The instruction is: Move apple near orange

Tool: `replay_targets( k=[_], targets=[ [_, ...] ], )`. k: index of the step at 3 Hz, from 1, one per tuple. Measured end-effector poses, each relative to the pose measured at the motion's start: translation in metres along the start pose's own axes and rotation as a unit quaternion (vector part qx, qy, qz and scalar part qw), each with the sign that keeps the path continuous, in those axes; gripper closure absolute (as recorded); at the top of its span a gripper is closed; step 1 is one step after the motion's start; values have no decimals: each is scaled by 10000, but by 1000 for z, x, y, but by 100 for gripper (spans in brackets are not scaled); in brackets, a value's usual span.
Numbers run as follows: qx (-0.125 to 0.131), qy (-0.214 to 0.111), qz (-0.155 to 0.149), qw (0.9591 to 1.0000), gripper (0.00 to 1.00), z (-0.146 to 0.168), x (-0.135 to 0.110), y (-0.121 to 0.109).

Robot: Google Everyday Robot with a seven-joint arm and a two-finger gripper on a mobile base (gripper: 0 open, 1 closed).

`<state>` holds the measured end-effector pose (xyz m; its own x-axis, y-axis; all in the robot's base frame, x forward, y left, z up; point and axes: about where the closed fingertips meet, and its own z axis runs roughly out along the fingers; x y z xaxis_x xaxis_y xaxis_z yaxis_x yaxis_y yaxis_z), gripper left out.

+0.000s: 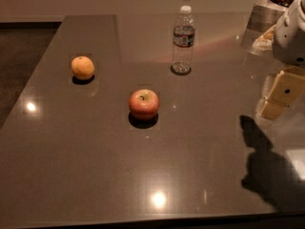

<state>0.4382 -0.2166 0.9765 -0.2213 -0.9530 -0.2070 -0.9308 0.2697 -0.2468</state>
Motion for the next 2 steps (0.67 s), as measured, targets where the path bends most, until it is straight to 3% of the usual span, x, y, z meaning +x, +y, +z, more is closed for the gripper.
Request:
replay_targets(
  k=[2],
  targets=[
    [-25,-134,-55,9999,0,7,-13,4]
  ],
)
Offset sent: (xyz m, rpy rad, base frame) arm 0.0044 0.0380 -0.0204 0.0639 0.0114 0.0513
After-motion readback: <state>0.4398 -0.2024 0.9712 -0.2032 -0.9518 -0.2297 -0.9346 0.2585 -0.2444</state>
